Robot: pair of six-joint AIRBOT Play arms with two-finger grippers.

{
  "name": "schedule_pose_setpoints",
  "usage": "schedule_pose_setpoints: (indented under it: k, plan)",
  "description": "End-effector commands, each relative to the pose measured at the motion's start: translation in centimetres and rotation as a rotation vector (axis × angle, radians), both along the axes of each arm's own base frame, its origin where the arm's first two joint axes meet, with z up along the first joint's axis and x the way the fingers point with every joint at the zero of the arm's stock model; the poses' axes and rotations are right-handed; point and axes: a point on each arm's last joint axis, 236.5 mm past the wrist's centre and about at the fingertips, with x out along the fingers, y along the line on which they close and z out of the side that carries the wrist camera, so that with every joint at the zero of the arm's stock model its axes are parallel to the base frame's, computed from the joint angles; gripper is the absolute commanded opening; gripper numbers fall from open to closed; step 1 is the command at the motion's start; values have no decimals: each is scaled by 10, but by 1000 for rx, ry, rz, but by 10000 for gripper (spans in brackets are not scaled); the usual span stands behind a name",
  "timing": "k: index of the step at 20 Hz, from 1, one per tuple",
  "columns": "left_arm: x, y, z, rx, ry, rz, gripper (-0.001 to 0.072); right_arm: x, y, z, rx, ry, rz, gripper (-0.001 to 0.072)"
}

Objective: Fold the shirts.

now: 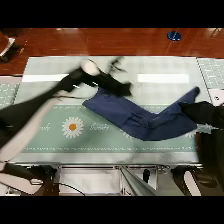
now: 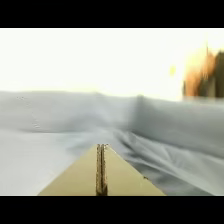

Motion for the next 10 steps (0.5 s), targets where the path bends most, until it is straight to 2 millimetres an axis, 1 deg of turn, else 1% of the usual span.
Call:
schedule_pose_setpoints:
  k: [1,2,3,4,5,6,7,8,10]
  plan:
    - [32,132,65,14,-140,221,18,37,50,-4,92,-7,104,20]
    - [25,166,82,19,-195,275,18,51,70,-10,96,-4,142,20]
    - [12,194,94,27,-241,324,18,65,92,-17,96,1,178,20]
    - [-2,214,101,33,-270,371,18,81,117,-26,93,12,213,20]
    - [-18,230,104,35,-293,420,19,98,141,-38,85,27,247,20]
    - [-32,240,105,33,-311,467,19,112,162,-51,79,49,273,20]
    - [-44,245,104,20,-318,522,19,125,182,-66,71,71,294,20]
    - [-55,246,100,4,-322,559,19,140,201,-81,68,91,310,21]
    - [-79,241,86,-18,-313,568,19,163,231,-106,70,123,337,20]
